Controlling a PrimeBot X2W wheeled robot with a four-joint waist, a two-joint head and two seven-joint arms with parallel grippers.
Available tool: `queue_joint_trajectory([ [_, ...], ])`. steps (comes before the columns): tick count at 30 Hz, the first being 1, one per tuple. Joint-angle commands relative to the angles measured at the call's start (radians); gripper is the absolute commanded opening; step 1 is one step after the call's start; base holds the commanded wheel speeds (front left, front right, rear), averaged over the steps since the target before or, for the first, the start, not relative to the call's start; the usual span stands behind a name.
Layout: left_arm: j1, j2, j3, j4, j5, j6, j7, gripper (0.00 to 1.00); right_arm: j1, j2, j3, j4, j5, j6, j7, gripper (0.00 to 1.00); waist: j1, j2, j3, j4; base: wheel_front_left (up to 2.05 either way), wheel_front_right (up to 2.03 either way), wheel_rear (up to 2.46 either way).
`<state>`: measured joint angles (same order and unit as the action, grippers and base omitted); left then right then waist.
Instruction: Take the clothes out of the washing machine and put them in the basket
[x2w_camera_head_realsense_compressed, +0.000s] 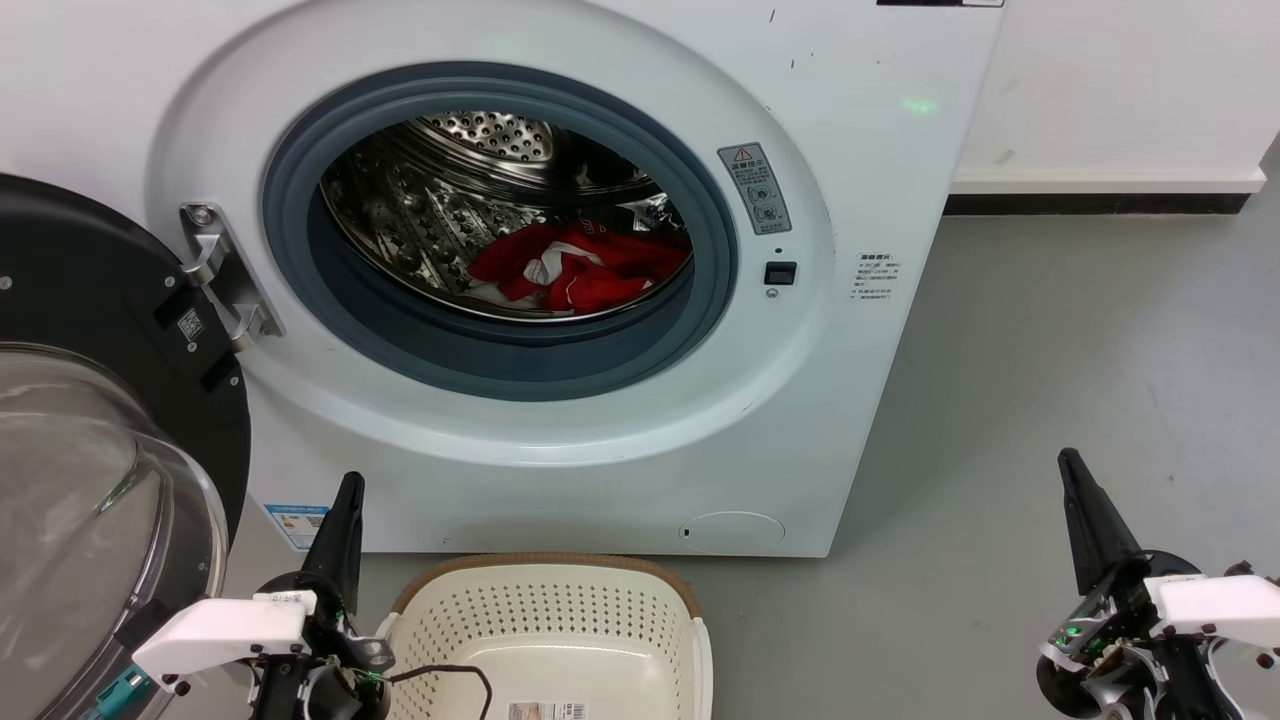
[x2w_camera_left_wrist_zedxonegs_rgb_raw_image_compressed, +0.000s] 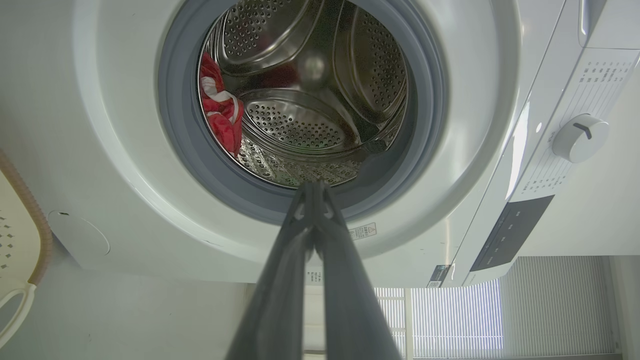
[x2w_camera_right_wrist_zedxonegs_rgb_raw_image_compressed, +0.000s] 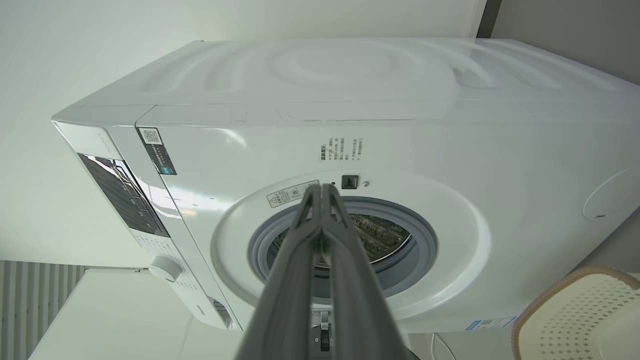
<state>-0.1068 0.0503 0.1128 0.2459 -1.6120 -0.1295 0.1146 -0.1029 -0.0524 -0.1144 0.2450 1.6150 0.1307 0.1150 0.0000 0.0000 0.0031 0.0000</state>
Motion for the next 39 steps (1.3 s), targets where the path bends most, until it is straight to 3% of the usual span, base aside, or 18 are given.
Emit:
queue_joint_trajectory([
  [1,-0.006,0.000,0.003,0.000,-0.002,-0.004,0.002,0.00,-0.012,0.003,0.001,0.001,-0.004,0.000,0.000,0.00,0.0000,0.0000,0.000,0.000,0.00,0.00,0.00],
  [31,-0.006,0.000,0.003,0.000,-0.002,-0.004,0.002,0.00,-0.013,0.003,0.001,0.001,-0.004,0.000,0.000,0.00,0.0000,0.0000,0.000,0.000,0.00,0.00,0.00],
  [32,0.000,0.000,0.000,0.001,0.000,0.000,0.000,1.00,0.001,0.000,0.000,0.001,0.000,0.000,-0.001,1.00,0.0000,0.0000,0.000,0.000,0.00,0.00,0.00],
  [33,0.003,-0.001,-0.002,0.006,0.000,0.001,-0.002,0.00,0.004,0.000,0.001,0.006,0.000,0.000,-0.001,0.00,0.0000,0.0000,0.000,0.000,0.00,0.00,0.00],
  [34,0.003,-0.001,-0.002,0.006,0.000,0.001,-0.002,0.00,0.004,0.000,0.001,0.006,0.000,0.000,-0.001,0.00,0.0000,0.0000,0.000,0.000,0.00,0.00,0.00],
  [35,0.012,-0.002,-0.003,0.017,0.000,0.001,-0.001,1.00,0.012,0.000,0.001,0.017,0.000,0.000,-0.001,1.00,0.0000,0.0000,0.000,0.000,0.00,0.00,0.00],
  [39,0.025,-0.002,-0.005,0.011,0.016,0.001,-0.018,1.00,0.024,0.001,0.003,0.021,-0.010,0.000,-0.017,1.00,0.0000,0.0000,0.000,0.000,0.00,0.00,0.00],
])
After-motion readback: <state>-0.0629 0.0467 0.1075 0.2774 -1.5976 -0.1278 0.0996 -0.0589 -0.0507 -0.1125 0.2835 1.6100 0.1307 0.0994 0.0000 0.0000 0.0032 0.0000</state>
